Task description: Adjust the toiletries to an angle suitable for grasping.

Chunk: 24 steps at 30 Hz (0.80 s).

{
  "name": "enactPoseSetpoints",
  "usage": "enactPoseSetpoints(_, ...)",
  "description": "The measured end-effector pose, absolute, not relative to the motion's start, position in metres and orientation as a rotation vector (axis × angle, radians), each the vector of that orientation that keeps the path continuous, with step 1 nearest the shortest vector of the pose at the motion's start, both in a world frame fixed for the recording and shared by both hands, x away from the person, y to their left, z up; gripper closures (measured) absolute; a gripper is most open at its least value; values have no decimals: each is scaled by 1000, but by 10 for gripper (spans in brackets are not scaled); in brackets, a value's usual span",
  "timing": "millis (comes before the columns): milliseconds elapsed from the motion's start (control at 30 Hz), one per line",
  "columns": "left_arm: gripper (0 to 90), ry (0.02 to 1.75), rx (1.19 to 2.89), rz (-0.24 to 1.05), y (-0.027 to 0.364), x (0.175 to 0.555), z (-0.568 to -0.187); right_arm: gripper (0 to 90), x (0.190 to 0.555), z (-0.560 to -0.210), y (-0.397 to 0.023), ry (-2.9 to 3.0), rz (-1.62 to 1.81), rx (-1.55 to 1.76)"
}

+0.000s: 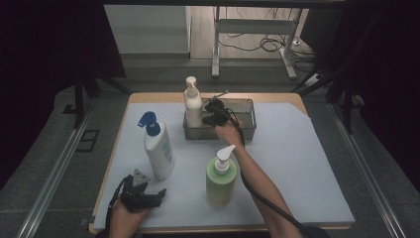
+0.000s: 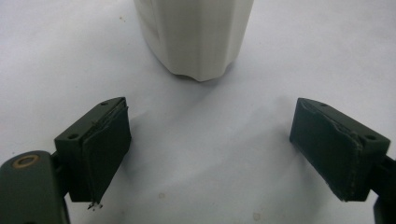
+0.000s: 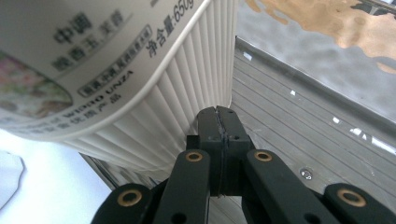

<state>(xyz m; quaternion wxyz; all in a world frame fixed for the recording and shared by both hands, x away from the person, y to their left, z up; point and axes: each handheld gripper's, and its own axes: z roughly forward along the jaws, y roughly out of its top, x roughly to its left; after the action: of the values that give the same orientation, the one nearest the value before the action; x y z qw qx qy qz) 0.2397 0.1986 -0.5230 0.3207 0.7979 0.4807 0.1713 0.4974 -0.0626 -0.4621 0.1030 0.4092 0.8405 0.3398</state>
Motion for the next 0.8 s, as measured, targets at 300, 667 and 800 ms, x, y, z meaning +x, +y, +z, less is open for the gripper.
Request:
enactPoseSetpoints(300, 123, 1263, 2097, 450, 199, 240, -523, 891, 495, -461, -63, 2484, 1010, 1198)
enactPoseSetpoints(667, 123, 1263, 2097, 450, 199, 240, -523, 891, 490, -457, -58, 2495, 1031, 1164)
enactPoseSetpoints(800, 123, 1263, 2097, 450, 199, 240, -523, 890, 490, -458, -58, 2495, 1030, 1167)
